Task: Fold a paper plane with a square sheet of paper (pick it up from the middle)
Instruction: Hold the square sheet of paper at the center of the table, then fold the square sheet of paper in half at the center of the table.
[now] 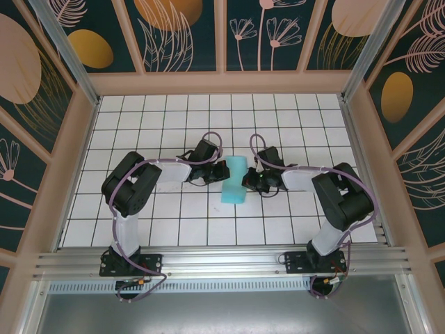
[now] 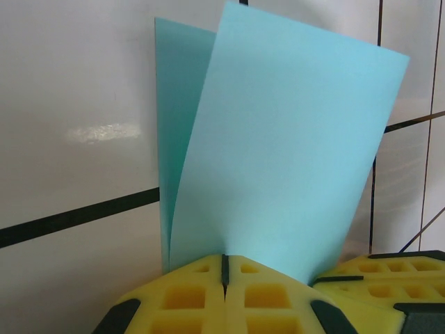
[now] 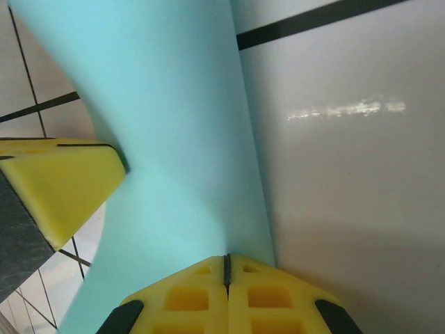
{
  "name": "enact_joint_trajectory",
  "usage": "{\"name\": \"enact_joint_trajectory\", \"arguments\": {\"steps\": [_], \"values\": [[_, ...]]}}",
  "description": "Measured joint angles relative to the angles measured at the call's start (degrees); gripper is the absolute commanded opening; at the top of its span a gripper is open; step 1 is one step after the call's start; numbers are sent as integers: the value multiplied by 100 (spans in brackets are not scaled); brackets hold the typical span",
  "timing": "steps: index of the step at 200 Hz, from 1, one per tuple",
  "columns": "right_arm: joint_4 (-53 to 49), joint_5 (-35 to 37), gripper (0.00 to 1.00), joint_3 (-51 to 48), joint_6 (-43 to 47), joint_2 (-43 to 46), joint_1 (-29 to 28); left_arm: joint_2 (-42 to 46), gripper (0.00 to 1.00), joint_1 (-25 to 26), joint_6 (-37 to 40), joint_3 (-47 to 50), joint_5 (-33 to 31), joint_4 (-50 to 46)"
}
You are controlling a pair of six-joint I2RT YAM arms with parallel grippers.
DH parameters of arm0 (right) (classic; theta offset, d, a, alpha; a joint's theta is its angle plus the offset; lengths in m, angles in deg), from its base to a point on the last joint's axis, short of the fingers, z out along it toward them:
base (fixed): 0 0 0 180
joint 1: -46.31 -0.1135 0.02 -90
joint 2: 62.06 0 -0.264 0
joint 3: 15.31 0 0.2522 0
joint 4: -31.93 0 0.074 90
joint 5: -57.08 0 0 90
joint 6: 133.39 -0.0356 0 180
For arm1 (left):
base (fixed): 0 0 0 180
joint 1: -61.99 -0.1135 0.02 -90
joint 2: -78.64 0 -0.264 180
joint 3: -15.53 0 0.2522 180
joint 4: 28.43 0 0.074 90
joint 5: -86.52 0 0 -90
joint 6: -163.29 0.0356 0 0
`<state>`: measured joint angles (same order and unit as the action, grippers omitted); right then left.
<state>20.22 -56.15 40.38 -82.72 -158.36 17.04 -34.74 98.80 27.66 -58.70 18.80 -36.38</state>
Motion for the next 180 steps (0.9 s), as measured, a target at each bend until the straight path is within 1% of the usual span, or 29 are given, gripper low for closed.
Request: {"name": "enact_joint_trajectory", "arguments": {"steps": [67, 114, 149, 180], "values": [[151, -144, 7, -85, 0, 52, 46, -2, 0, 0, 2, 0, 17, 2], [262, -538, 7, -297, -4, 455, 42, -4, 0, 0, 15, -4, 15, 0], [380, -581, 6, -682, -11, 400, 42, -4, 0, 0, 24, -4, 17, 0], [455, -621, 6, -706, -13, 356, 48, -11, 0, 0, 42, -9, 17, 0]]}}
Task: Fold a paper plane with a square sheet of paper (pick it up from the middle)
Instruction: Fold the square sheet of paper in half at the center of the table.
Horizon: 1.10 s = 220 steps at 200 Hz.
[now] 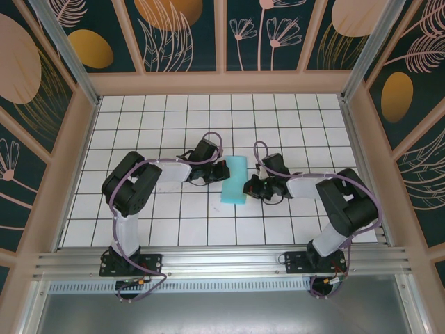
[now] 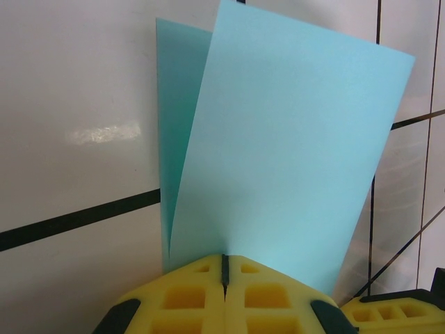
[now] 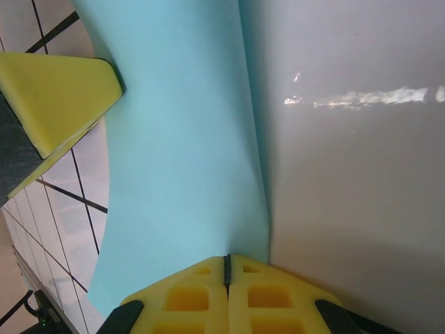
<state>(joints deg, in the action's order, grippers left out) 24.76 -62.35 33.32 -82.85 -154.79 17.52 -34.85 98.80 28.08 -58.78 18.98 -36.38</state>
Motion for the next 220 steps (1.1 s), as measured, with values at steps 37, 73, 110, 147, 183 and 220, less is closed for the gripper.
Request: {"name": "enact_joint_trajectory", "arguments": {"steps": [37, 73, 110, 147, 183, 220], "values": [[-155, 46, 6, 11, 11, 146, -17, -4, 0, 0, 2, -11, 2, -2], [-92, -116, 7, 4, -33, 542, -46, -17, 0, 0, 2, -26, 7, 0], [153, -264, 7, -155, -151, 396, -168, -26, 0, 0, 17, -37, 9, -2], [286, -326, 7, -308, -155, 94, -179, -28, 0, 0, 17, -37, 4, 7], [254, -321, 7, -313, -151, 160, -186, -28, 0, 0, 22, -37, 2, 7], [245, -345, 7, -404, -160, 612, -186, -28, 0, 0, 24, -37, 2, 7]]}}
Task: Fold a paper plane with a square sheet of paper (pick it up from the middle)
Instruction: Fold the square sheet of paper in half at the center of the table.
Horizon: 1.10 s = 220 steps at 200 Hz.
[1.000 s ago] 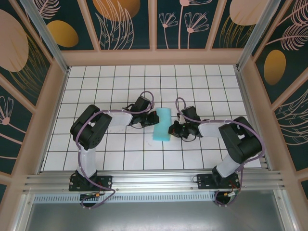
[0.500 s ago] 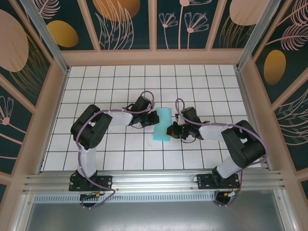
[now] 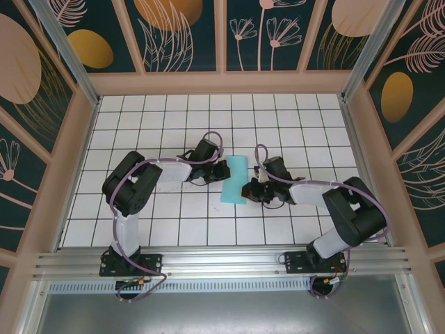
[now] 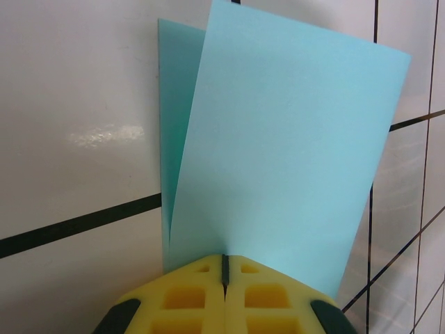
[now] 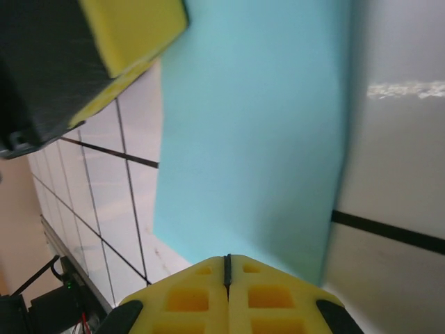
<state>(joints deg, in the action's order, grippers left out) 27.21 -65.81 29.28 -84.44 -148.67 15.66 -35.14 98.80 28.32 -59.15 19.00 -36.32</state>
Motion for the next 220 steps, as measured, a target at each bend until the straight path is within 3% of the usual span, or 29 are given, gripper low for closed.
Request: {"name": "enact_joint_trajectory", "arguments": {"steps": [83, 125, 158, 220], "values": [[385, -153, 7, -514, -131, -76, -9, 2, 0, 0, 39, 0, 0, 2], [-103, -48, 9, -118, -72, 173, 44, 2, 0, 0, 42, 0, 0, 4], [35, 31, 9, 313, 33, 225, 459, 0, 0, 0, 44, 0, 0, 4], [490, -63, 9, 612, 175, -929, 748, 0, 0, 0, 109, 0, 0, 2]]}}
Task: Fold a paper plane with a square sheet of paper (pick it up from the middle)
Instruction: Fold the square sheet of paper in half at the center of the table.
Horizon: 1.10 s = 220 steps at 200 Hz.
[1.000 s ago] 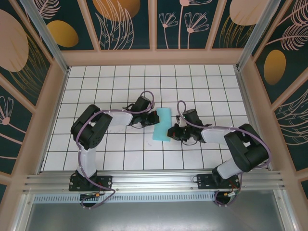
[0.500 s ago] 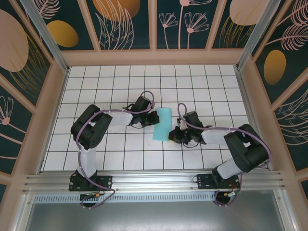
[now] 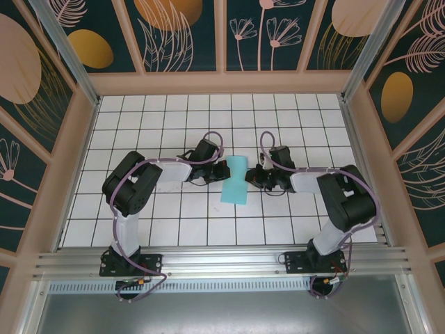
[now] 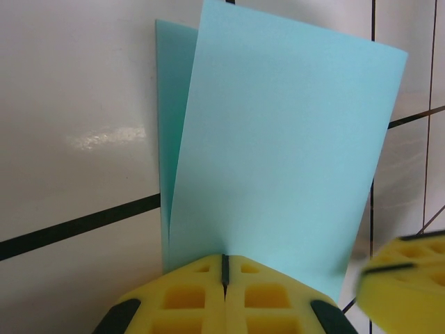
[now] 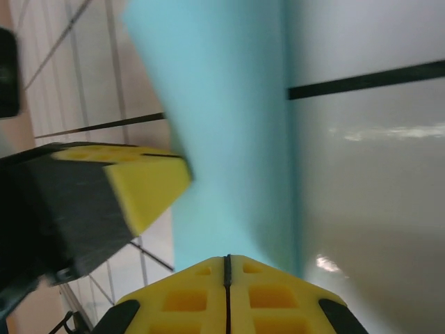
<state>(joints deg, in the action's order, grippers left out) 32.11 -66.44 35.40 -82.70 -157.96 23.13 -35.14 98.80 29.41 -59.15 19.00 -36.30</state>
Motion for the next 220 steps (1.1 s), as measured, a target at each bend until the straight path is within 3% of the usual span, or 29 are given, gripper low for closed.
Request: {"name": "enact_joint_trajectory", "arguments": {"steps": [75, 138, 220], "values": [[166, -212, 11, -42, -7, -251, 96, -7, 0, 0, 20, -15, 0, -13], [-63, -216, 11, 603, 48, -184, 96, -7, 0, 0, 20, -15, 0, -13], [-133, -114, 12, 758, 149, -833, 155, -13, 0, 0, 22, -17, -2, -11]]}}
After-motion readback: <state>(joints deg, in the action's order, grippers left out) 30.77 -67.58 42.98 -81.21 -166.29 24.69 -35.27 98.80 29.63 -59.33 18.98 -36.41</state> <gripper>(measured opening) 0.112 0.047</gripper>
